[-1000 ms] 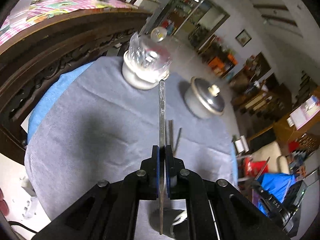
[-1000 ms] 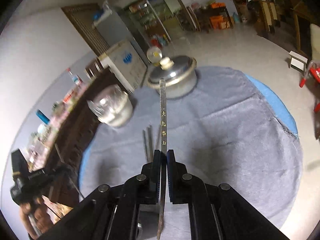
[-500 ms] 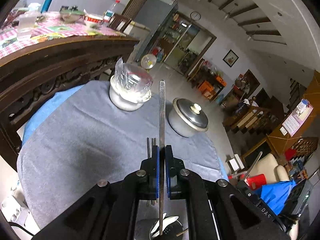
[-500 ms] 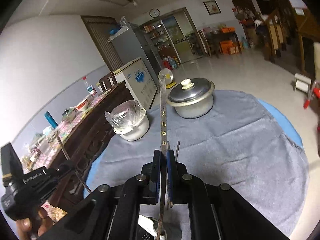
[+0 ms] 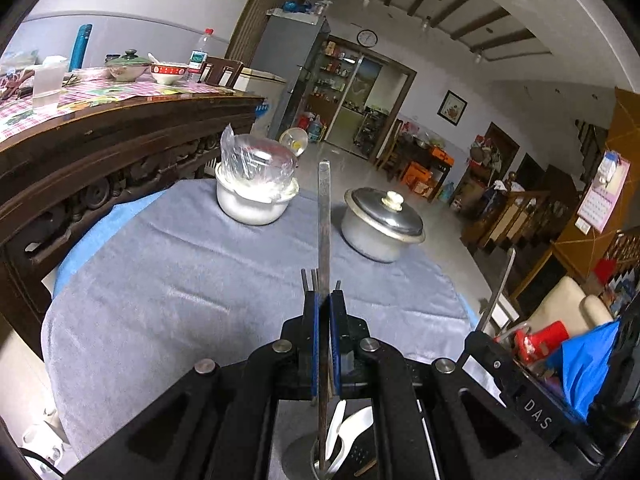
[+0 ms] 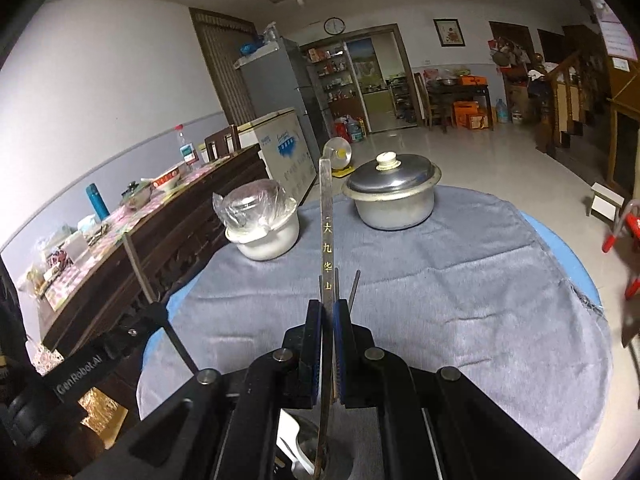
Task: Organize utensils
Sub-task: 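Carry both chopsticks upright and insert them into the black holder cup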
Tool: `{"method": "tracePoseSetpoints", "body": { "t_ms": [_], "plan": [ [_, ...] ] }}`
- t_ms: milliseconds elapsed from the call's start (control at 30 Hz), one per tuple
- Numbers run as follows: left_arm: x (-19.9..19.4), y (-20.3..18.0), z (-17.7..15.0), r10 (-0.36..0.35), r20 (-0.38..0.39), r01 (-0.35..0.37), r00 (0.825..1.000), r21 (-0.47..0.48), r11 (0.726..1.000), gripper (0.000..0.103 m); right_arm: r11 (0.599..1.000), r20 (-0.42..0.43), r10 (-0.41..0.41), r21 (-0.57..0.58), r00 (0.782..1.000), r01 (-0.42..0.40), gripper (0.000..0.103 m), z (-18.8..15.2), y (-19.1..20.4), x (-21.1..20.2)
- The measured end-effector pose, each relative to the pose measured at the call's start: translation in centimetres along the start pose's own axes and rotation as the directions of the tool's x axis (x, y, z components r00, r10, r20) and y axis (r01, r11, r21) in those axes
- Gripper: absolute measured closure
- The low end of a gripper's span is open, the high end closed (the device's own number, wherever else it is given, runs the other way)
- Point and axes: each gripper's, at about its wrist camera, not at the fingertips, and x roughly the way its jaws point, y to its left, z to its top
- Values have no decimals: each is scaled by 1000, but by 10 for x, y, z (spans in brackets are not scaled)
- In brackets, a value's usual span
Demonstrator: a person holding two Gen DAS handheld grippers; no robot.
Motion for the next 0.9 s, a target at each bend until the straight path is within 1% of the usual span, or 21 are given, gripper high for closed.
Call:
{"method": "tracePoseSetpoints", "body": {
  "t_ms": [200, 633, 800, 900],
  "plan": [
    [3, -1, -12, 2, -18, -1, 1000, 23, 1000, 98, 1000, -18, 3, -18, 1000, -3, 96, -12, 2, 2],
    [5, -1, -25, -9, -53, 12, 999, 63, 998, 98, 998, -58, 14, -59, 998, -18, 96, -38, 9, -1],
    [6, 0, -28, -14, -75, 20, 997, 69, 997, 98, 998, -81, 21, -56, 997, -25, 96, -47, 8, 0],
    [6, 0, -30, -19, -84, 25, 996, 70, 997, 98, 999, -80, 22, -47, 997, -26, 96, -50, 6, -1]
  ]
}}
